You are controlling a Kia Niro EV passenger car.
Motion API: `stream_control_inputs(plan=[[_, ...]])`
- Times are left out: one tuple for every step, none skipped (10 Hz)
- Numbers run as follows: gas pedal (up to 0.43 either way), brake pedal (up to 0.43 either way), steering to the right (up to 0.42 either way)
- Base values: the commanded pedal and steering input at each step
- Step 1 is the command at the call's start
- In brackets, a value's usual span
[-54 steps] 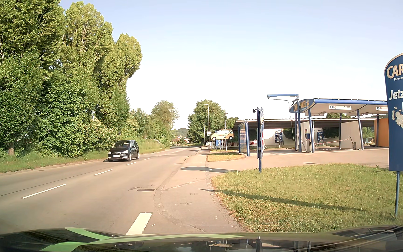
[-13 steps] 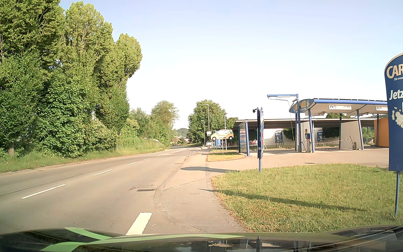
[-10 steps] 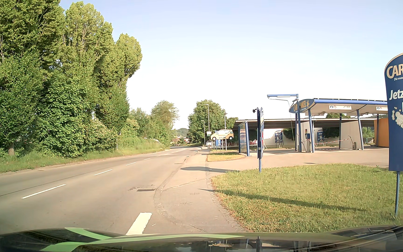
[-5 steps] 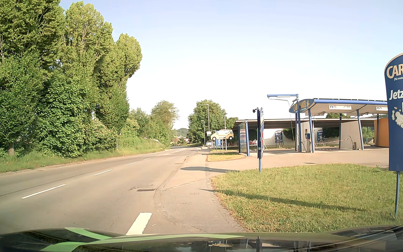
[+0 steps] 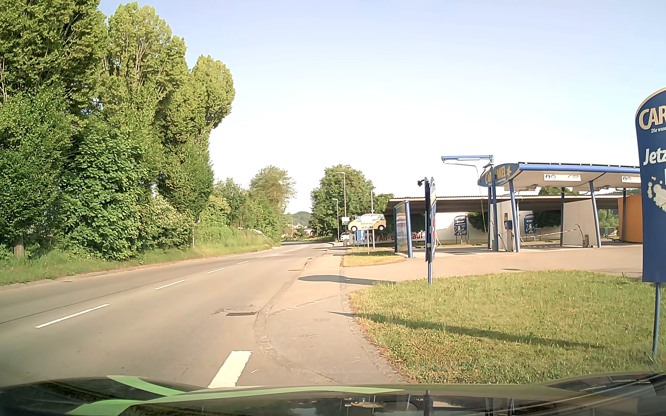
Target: Follow the waypoints while adhering to traffic rules and regulations
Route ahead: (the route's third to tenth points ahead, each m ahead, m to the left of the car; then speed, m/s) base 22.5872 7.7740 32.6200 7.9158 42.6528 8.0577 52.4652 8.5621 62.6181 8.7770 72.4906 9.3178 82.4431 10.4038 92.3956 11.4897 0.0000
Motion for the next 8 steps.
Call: stream_control_inputs(plan=[[0.0,0.299,-0.007],[0.0,0.299,-0.007],[0.0,0.299,-0.007],[0.0,0.299,-0.007],[0.0,0.299,-0.007],[0.0,0.299,-0.007],[0.0,0.299,-0.007],[0.0,0.299,-0.007]])
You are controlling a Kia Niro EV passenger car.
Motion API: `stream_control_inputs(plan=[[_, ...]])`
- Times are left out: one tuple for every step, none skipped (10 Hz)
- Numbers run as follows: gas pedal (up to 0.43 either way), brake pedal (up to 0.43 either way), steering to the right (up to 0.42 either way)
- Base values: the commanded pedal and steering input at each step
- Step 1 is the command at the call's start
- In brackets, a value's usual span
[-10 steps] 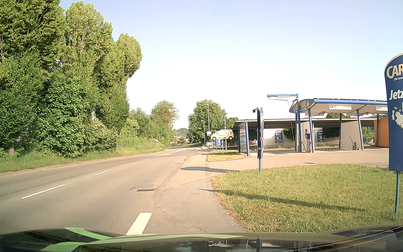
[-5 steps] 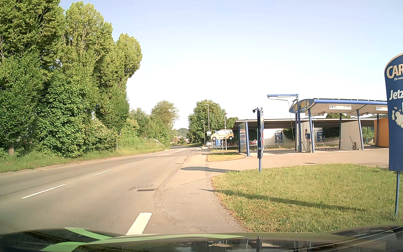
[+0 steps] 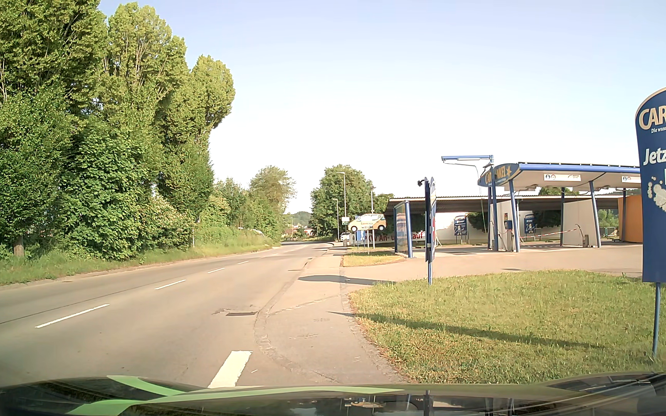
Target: Follow the waypoints while adhering to traffic rules and regulations
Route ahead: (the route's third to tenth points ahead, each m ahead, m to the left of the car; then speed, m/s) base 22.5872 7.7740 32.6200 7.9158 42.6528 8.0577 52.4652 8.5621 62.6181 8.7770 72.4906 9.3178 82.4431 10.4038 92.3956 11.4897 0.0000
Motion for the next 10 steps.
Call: stream_control_inputs(plan=[[0.0,0.299,-0.007],[0.0,0.299,-0.007],[0.0,0.299,-0.007],[0.0,0.299,-0.007],[0.0,0.299,-0.007],[0.0,0.299,-0.007],[0.0,0.299,-0.007],[0.0,0.299,-0.007],[0.0,0.299,-0.007],[0.0,0.299,-0.007]])
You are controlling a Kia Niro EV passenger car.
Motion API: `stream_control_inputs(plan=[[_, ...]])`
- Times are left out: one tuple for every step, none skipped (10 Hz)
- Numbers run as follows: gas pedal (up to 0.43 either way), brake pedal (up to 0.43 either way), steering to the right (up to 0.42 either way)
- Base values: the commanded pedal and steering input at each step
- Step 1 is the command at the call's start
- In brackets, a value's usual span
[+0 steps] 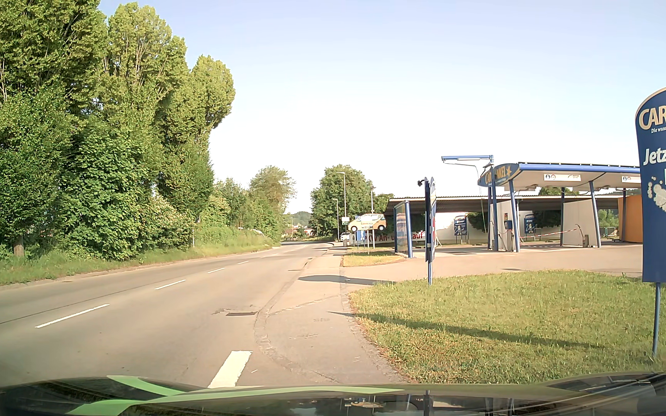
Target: Follow the waypoints while adhering to traffic rules and regulations
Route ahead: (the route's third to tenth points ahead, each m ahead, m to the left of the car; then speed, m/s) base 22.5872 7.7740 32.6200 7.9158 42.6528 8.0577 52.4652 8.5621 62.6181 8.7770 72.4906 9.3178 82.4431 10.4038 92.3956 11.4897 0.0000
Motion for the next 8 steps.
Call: stream_control_inputs(plan=[[0.0,0.299,-0.007],[0.0,0.299,-0.007],[0.0,0.299,-0.007],[0.0,0.299,-0.007],[0.0,0.299,-0.007],[0.0,0.299,-0.007],[0.0,0.299,-0.007],[0.0,0.299,-0.007]])
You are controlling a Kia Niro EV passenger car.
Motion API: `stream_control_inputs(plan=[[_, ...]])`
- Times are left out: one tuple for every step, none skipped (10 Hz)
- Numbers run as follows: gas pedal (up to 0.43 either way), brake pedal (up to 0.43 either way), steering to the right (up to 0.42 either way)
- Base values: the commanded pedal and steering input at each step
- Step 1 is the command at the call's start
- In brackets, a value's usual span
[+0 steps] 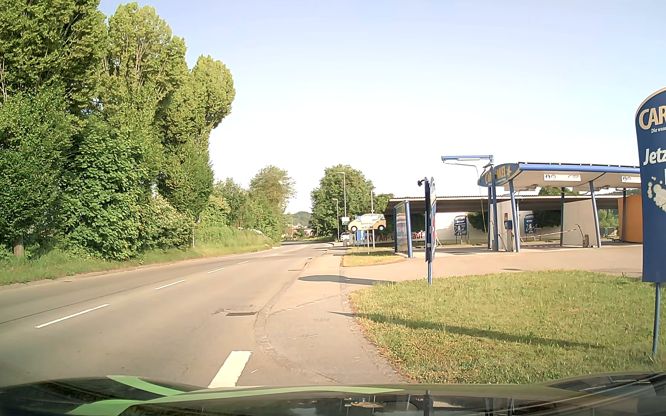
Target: Follow the waypoints while adhering to traffic rules and regulations
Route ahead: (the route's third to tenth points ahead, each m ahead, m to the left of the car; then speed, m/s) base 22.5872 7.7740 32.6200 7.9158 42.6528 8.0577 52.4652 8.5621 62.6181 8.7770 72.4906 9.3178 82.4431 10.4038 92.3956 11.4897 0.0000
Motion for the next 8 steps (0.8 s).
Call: stream_control_inputs(plan=[[0.0,0.299,-0.007],[0.0,0.299,-0.007],[0.0,0.299,-0.007],[0.0,0.299,-0.007],[0.0,0.299,-0.007],[0.0,0.299,-0.007],[0.0,0.299,-0.007],[0.0,0.299,-0.007]])
